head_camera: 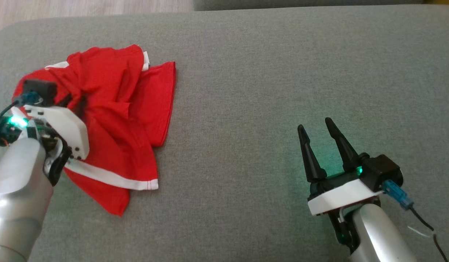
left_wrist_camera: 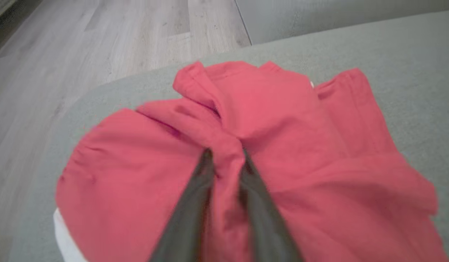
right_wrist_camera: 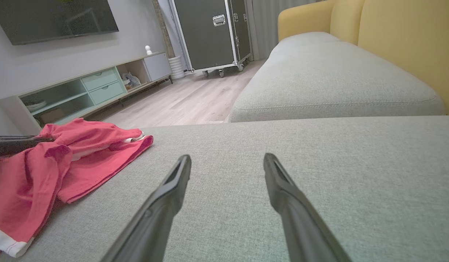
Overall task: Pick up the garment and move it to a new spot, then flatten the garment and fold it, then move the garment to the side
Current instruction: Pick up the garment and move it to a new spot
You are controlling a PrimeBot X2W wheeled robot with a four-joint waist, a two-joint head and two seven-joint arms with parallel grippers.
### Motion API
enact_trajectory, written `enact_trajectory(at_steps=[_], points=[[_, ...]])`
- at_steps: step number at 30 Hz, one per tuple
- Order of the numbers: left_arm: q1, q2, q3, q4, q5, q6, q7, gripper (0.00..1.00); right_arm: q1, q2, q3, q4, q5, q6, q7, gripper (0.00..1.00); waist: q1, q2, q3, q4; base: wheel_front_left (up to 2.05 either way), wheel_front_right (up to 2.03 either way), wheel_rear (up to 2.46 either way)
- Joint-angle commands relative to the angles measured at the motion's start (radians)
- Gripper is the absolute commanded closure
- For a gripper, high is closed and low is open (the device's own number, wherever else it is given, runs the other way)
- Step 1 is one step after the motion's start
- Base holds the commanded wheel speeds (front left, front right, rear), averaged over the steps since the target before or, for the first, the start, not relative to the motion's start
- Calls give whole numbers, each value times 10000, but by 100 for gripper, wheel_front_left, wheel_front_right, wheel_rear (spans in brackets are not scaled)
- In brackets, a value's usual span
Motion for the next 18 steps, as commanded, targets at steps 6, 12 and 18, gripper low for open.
enact_trajectory(at_steps=[6, 12, 18], points=[[-985, 469, 543, -386, -288, 18, -1769, 100, -169, -26, 146, -244, -13, -7, -107, 0, -1, 0, -329, 25, 0, 0, 0], [-1060, 124, 952, -1345, -746, 36, -3091, 100, 71, -26, 182, -148, 138, -7, -107, 0, -1, 0, -995, 129, 0, 0, 0], [-749, -113, 842, -3038, -808, 356, -2943, 100, 209, -26, 324, -113, 339, -7, -107, 0, -1, 0, -1536, 32, 0, 0, 0]])
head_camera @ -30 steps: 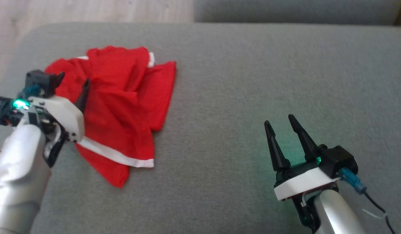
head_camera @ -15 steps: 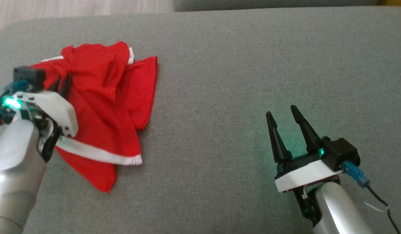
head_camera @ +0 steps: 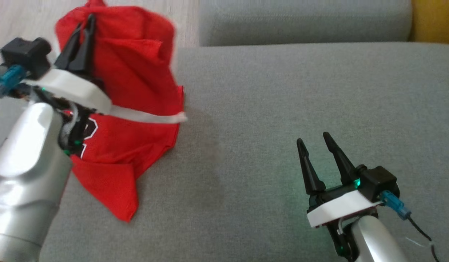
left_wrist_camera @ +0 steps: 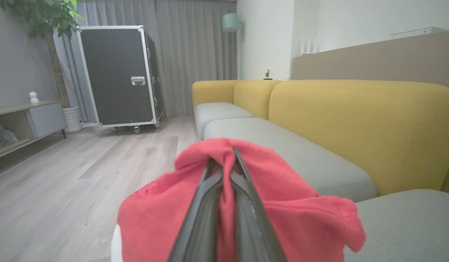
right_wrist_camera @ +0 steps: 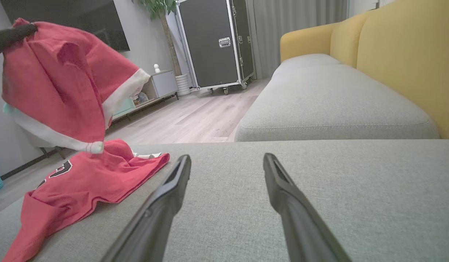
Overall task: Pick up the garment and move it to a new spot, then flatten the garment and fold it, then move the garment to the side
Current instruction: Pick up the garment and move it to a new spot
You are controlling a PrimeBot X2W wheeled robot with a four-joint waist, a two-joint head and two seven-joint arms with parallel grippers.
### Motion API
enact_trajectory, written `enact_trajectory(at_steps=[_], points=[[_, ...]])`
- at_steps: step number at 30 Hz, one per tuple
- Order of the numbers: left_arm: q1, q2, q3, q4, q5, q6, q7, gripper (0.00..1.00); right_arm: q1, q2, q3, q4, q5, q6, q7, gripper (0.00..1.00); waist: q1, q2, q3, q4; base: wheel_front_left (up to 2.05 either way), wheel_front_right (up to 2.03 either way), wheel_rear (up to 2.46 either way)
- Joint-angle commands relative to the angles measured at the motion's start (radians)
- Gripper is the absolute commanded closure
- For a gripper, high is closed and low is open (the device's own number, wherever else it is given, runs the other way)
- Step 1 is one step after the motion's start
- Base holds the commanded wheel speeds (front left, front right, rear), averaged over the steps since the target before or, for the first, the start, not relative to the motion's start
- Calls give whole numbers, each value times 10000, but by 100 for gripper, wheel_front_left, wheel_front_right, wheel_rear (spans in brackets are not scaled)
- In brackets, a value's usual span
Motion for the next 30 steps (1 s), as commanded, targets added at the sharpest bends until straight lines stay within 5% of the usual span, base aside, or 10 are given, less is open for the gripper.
enact_trajectory(at_steps=[1, 8, 12, 24, 25, 26, 30], points=[[-237, 253, 257, -786, 1, 199, 177, 100, -179, -26, 260, -292, 88, -7, -107, 0, 2, 0, -218, -139, 0, 0, 0], [350, -141, -158, -2879, -60, 838, 1086, 100, -313, -26, 96, -492, 188, -7, -107, 0, 2, 0, -185, -1032, 0, 0, 0], [495, -544, -445, -3754, -71, 1247, 1521, 100, -765, -26, 18, -846, 154, -7, -107, 0, 2, 0, 367, -2102, 0, 0, 0], [113, -1569, -881, -2464, 22, 1493, 1250, 100, -1589, -26, -75, -1618, 512, -7, -107, 0, 2, 0, 1692, -4316, 0, 0, 0], [50, -1689, -832, -2178, -11, 1535, 1122, 62, -1609, -26, -74, -1666, 567, -7, -107, 0, 2, 0, 1789, -4420, 0, 0, 0], [-19, -1778, -851, -1887, -10, 1494, 1017, 0, -1627, -26, -56, -1700, 616, -7, -107, 0, 2, 0, 1871, -4517, 0, 0, 0], [-363, -1963, -933, -823, 142, 1228, 347, 0, -1636, -26, -58, -1784, 691, -7, -107, 0, 2, 0, 2060, -4621, 0, 0, 0]])
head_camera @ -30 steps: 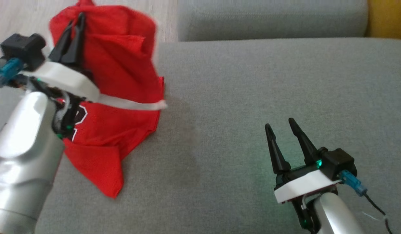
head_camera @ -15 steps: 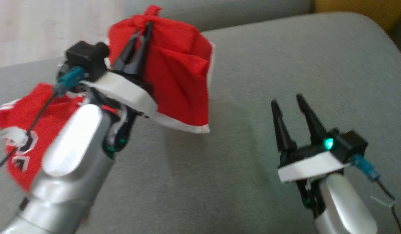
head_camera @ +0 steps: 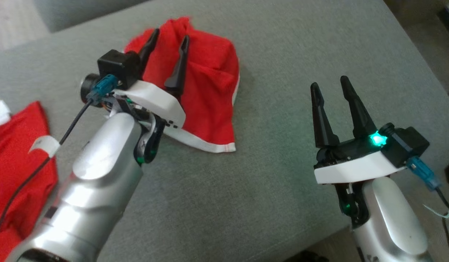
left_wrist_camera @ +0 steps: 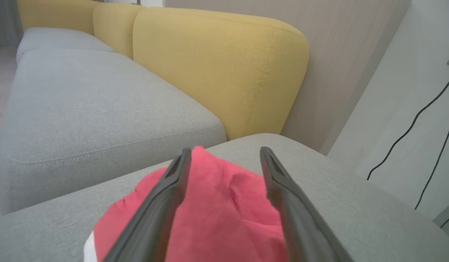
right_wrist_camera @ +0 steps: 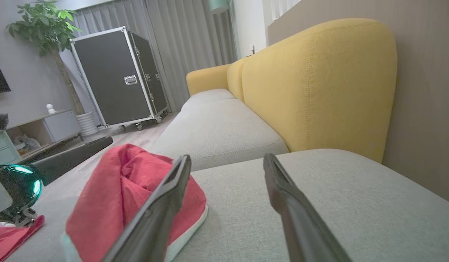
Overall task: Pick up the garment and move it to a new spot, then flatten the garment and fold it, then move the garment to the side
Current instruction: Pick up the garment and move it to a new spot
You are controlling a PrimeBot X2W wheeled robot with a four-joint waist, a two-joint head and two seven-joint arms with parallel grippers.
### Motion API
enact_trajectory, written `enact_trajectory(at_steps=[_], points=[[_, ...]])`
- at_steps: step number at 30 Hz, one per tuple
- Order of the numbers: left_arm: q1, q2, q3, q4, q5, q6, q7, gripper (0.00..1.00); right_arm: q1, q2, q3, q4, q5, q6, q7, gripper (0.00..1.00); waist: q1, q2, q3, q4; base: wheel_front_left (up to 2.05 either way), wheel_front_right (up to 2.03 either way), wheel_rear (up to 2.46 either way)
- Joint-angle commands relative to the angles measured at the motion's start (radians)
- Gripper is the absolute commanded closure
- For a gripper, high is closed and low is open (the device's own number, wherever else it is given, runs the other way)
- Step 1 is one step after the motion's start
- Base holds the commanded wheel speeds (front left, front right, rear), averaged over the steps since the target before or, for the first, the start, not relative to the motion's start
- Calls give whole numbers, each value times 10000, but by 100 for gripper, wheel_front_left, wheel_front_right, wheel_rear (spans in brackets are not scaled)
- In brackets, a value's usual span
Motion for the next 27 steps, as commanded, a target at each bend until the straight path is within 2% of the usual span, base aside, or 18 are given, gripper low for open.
enact_trajectory(at_steps=[1, 7, 12, 20, 27], points=[[-635, 199, 317, -109, 159, -61, -313, 0, -349, -20, 166, -382, 32, -7, -92, 0, -2, 0, 246, -142, 0, 0, 0], [-822, 353, 457, 763, 333, -425, -1559, 0, -220, -20, -88, -295, -240, -7, -92, 0, -2, 0, -37, 677, 0, 0, 0], [-258, 685, 556, 767, 644, -658, -1972, 0, -29, -20, -255, -73, -583, -7, -92, 0, -2, 0, -603, 1694, 0, 0, 0], [2143, 970, 1368, -793, 1338, -585, -2023, 0, 519, -20, -584, 331, -944, -7, -92, 0, -2, 0, -1606, 3227, 0, 0, 0], [4680, 489, 2361, -2133, 1770, -315, -2024, 0, 1077, -20, -539, 698, -1026, -7, -92, 0, -2, 0, -2133, 3951, 0, 0, 0]])
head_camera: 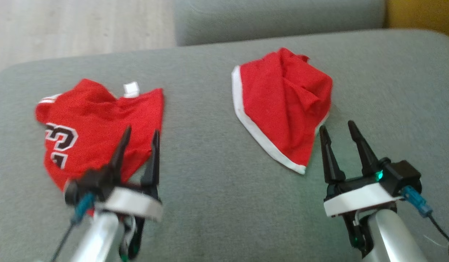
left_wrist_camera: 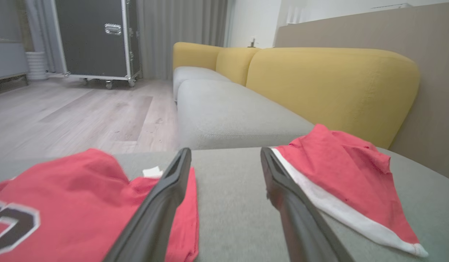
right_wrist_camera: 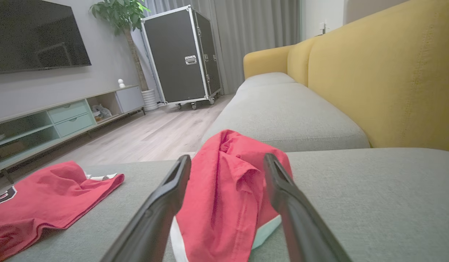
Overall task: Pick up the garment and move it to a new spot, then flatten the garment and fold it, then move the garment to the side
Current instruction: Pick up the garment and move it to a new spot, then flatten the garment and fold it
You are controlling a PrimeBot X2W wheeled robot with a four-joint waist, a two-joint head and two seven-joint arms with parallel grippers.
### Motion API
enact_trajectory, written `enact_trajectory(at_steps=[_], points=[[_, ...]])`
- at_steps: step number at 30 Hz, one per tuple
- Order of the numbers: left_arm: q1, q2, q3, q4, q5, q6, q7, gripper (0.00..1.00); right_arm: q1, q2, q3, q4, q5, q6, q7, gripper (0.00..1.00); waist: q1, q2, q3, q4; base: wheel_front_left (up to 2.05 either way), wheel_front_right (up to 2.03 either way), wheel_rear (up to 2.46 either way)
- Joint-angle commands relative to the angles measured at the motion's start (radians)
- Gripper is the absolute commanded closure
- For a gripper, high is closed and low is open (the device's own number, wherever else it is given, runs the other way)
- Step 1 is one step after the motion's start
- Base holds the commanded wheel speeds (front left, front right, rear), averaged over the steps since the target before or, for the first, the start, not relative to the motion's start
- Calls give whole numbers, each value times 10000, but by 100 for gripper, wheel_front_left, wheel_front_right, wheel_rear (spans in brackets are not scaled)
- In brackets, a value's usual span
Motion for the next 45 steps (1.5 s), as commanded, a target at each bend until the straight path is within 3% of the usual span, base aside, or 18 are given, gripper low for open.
enact_trajectory(at_steps=[1, 11, 22, 35, 37, 45], points=[[277, -75, 684, -557, 202, 52, -95, 0, -115, -24, 256, -217, -114, -7, -65, 0, 3, 0, -435, 491, 0, 0, 0], [1010, -615, 1532, -1023, 926, -297, -96, 0, -161, -24, 487, 263, -677, -7, -65, 0, 3, 0, -428, 773, 0, 0, 0], [990, -1098, 1902, -880, 1413, -744, -97, 0, -1375, -24, 1203, 3550, -1408, -7, 470, 0, 3, 0, -368, 916, 0, 0, 0], [797, -1404, 2254, -678, 1584, -986, -97, 0, -2840, -24, 1540, 6099, -1417, -7, 1661, 2, 3, 0, 76, 1304, 0, 0, 0], [777, -1430, 2341, -663, 1603, -1003, -97, 0, -3020, -24, 1667, 6379, -1362, -7, 1781, 98, 3, 0, 95, 1226, 0, 0, 0], [891, -1494, 2615, -649, 1787, -1054, -97, 0, -3062, -24, 1022, 7024, -1525, -7, 1469, 100, 3, 0, -298, 557, 0, 0, 0]])
